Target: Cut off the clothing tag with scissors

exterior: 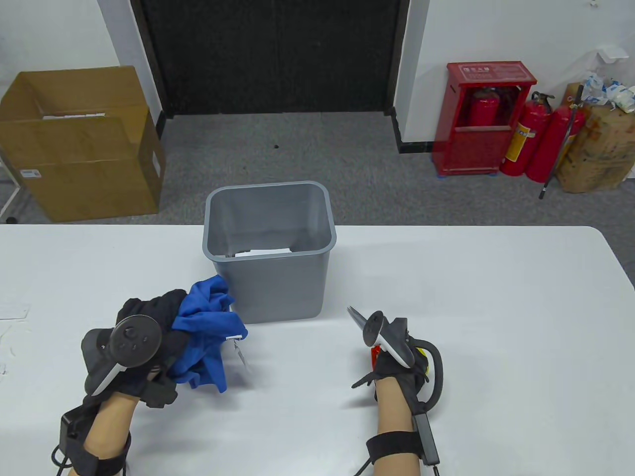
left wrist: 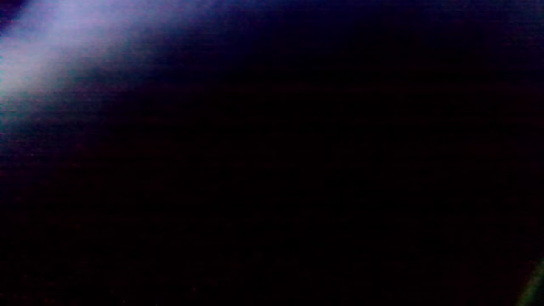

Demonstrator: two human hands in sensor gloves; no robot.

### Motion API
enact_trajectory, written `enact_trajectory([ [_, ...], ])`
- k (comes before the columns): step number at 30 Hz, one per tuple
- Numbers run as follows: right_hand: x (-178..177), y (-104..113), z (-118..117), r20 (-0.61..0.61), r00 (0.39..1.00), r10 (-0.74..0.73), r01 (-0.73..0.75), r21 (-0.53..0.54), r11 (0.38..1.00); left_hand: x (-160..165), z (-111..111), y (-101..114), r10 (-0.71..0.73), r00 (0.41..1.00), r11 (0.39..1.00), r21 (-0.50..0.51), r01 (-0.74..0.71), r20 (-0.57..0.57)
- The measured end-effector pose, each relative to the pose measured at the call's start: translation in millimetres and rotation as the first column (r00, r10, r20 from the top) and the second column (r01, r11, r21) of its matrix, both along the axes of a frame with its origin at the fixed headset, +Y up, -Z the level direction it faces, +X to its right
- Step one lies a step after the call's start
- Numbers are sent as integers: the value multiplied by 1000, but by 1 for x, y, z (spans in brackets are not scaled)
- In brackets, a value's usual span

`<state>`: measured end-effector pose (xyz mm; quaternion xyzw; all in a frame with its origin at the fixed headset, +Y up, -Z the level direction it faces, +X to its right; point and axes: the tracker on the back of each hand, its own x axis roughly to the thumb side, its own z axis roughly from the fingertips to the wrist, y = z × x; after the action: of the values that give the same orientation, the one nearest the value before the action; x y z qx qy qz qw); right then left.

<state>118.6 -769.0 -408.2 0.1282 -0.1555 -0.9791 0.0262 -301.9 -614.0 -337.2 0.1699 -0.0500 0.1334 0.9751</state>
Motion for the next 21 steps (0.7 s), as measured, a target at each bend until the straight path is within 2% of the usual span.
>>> enact_trajectory([
  [2,-8,0,-3,-46,992,120,-118,34,992,1,1,0,0,1000,1000,1,0,4],
  [5,-12,-1,-4,-96,979,180,-177,36,984,0,1,0,4,1000,1000,1,-4,6],
  [9,-6,1,-3,-86,989,124,-123,17,992,-2,1,0,15,1000,1000,4,-15,6],
  [11,-1,2,1,-73,994,79,-75,62,995,-2,1,0,13,1000,1000,5,-13,5],
  [13,4,1,5,-59,993,100,-96,58,994,-2,1,1,13,1000,1000,5,-13,3],
  [17,21,4,13,-10,1000,-14,15,114,993,-4,0,0,16,1000,1000,5,-16,-3],
  [21,35,14,20,30,999,-11,4,234,972,-7,-1,-1,17,1000,1000,-2,-17,-11],
])
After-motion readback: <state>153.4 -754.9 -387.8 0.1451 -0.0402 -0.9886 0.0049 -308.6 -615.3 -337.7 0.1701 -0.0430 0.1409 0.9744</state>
